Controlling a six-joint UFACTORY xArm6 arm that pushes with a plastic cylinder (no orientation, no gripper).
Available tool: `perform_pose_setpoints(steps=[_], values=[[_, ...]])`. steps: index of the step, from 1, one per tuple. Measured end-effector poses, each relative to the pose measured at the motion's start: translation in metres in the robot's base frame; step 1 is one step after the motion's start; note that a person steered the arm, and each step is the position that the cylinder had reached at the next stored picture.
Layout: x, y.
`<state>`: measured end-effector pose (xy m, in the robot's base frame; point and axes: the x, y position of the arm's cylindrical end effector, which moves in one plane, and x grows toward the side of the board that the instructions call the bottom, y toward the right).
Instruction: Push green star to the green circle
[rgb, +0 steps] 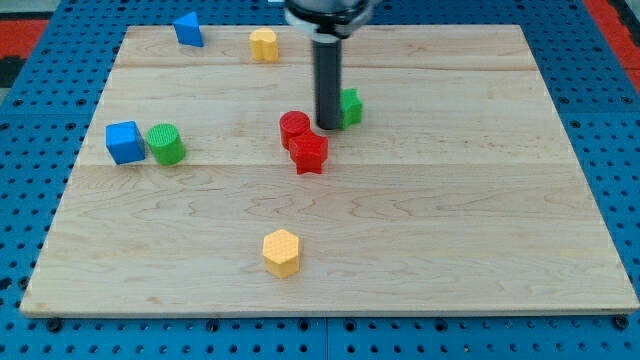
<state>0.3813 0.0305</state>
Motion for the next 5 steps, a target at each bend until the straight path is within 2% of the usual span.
perform_pose_setpoints(steps=[1,2,3,4,5], values=[[0.000,0.085],[-0.044,0.096],[-0.025,-0.060],[-0.032,-0.094],[-0.010,-0.066]])
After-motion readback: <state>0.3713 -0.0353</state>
